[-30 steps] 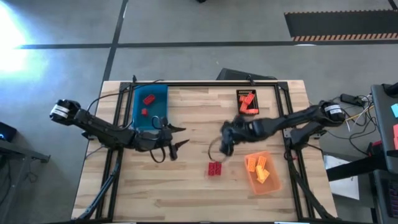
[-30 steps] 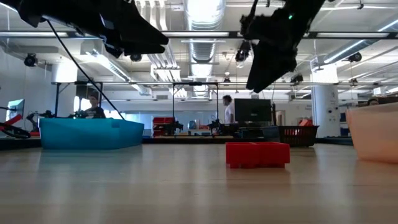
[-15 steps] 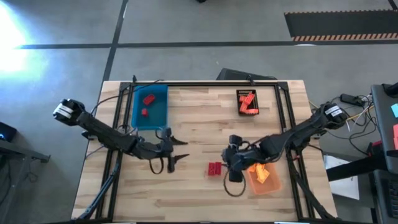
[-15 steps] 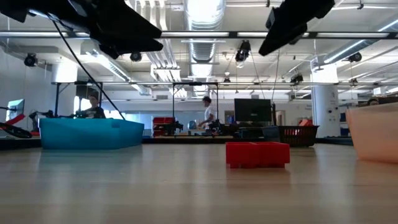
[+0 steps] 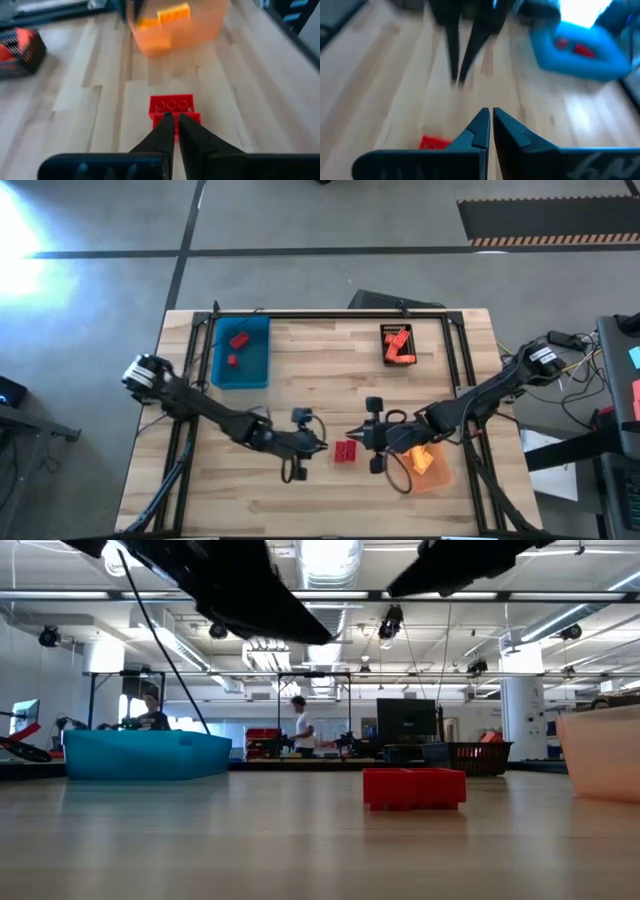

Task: Sort & place blocks by color
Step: Put the red game piece into the blue bin

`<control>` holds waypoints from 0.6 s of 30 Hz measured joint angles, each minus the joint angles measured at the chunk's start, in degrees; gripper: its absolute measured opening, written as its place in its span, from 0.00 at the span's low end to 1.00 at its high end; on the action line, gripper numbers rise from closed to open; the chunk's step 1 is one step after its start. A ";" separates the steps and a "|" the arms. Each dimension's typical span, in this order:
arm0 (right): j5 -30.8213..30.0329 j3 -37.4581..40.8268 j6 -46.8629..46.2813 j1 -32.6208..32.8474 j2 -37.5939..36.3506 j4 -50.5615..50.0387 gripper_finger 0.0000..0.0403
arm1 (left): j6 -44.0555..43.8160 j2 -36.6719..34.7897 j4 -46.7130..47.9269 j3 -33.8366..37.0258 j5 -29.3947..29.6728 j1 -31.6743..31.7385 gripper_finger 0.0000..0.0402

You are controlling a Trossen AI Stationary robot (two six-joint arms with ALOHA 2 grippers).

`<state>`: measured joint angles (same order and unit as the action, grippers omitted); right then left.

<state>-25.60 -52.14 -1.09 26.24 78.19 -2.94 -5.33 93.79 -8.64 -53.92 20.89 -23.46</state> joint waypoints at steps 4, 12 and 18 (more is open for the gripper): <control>0.10 4.88 4.17 0.03 -2.93 10.55 0.03 | -0.33 7.32 -0.36 -3.88 0.07 0.22 0.01; 1.55 12.37 2.93 0.02 -6.94 21.54 0.03 | -0.36 18.57 -4.63 -10.38 0.88 1.04 0.00; 3.32 13.42 1.10 0.02 -7.25 22.16 0.03 | -1.98 23.18 -4.53 -11.42 1.46 1.94 0.00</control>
<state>-22.28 -38.72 0.01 26.26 70.94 19.22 -7.31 116.97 -13.17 -65.35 22.35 -21.52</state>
